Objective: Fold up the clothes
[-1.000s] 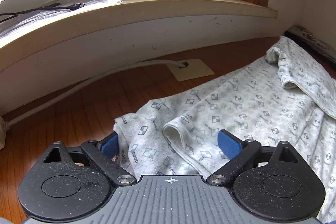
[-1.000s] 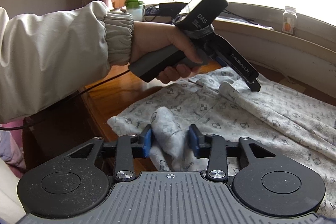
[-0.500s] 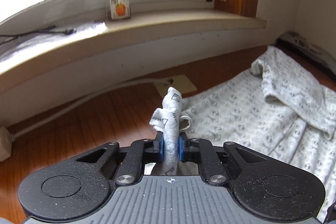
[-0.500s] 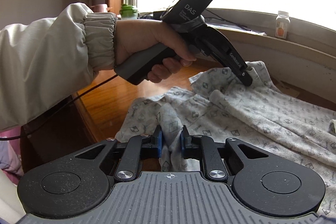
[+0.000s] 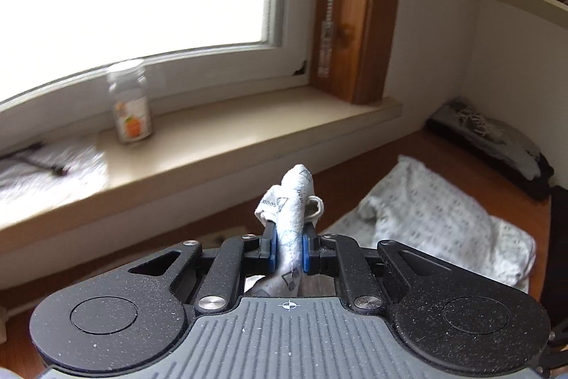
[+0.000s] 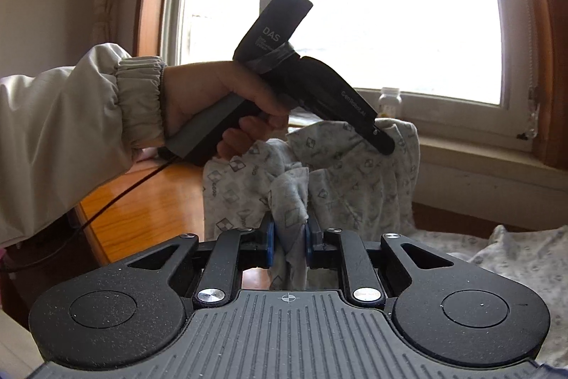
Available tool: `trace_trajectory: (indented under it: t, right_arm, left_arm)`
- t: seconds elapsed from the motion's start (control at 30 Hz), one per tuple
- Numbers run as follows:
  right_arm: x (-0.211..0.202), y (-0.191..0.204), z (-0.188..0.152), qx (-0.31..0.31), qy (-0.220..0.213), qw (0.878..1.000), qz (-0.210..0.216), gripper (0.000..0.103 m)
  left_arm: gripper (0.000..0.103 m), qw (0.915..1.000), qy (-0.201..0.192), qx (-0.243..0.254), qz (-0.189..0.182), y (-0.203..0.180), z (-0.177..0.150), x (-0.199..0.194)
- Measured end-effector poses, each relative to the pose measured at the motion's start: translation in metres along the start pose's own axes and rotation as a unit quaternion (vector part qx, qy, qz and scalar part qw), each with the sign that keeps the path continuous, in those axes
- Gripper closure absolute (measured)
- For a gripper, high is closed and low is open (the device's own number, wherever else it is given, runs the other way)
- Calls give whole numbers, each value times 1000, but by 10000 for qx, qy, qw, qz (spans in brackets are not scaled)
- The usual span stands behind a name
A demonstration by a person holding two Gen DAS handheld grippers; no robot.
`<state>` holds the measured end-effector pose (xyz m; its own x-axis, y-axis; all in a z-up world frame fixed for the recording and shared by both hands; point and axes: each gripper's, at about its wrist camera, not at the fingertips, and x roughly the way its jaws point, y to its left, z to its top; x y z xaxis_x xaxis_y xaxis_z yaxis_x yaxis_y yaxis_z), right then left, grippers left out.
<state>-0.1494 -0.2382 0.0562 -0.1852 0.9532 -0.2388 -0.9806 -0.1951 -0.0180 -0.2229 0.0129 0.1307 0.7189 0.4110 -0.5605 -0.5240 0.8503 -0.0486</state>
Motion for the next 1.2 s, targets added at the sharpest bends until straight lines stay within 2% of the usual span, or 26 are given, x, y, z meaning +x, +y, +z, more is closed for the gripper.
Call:
trace_trajectory:
  t: [0.33, 0.5, 0.57, 0.6, 0.63, 0.67, 0.7, 0.77, 0.8, 0.87, 0.97, 1.07, 1.2]
  right_arm:
    - [-70, -73, -10, 393, -347, 9932, -1042, 86]
    - [-96, -116, -37, 929, -322, 9831, -1542, 86]
    - [-98, -131, -52, 1142, -210, 9780, -1730, 84]
    - [-99, -138, -60, 1248, -153, 9752, -1824, 82]
    - [-100, -145, -68, 1354, -97, 9720, -1916, 77]
    - [-102, -152, -75, 1448, -38, 9688, -2013, 71]
    - [-105, -157, -81, 1519, 11, 9655, -2117, 67]
    - [-114, -165, -89, 1666, -9, 9596, -2267, 52]
    - [-117, -168, -89, 1744, -46, 9574, -2299, 49]
    - [-123, -173, -90, 1848, -117, 9552, -2310, 36]
    - [-128, -179, -90, 1935, -189, 9545, -2263, 27]
    - [-122, -181, -90, 2000, -71, 9528, -2283, 25]
    - [-114, -185, -96, 2235, 155, 9426, -2478, 25]
  left_arm:
    - [89, 9988, -46, 338, -340, -86, 55, 60]
    - [89, 9981, 147, 400, -446, -120, 68, 106]
    - [85, 9979, 300, 403, -397, -132, 70, 128]
    - [78, 9979, 367, 401, -357, -137, 70, 138]
    - [74, 9978, 407, 398, -330, -141, 70, 146]
    - [63, 9980, 393, 384, -315, -144, 71, 152]
    - [51, 9985, 276, 346, -327, -145, 72, 152]
    - [35, 9989, 15, 265, -392, -143, 77, 145]
    - [35, 9988, -81, 251, -424, -143, 79, 142]
    - [34, 9984, -143, 320, -441, -140, 80, 135]
    - [31, 9984, -205, 320, -408, -132, 71, 130]
    - [31, 9987, -181, 238, -414, -119, 52, 127]
    - [31, 9990, -62, 214, -395, -101, 24, 132]
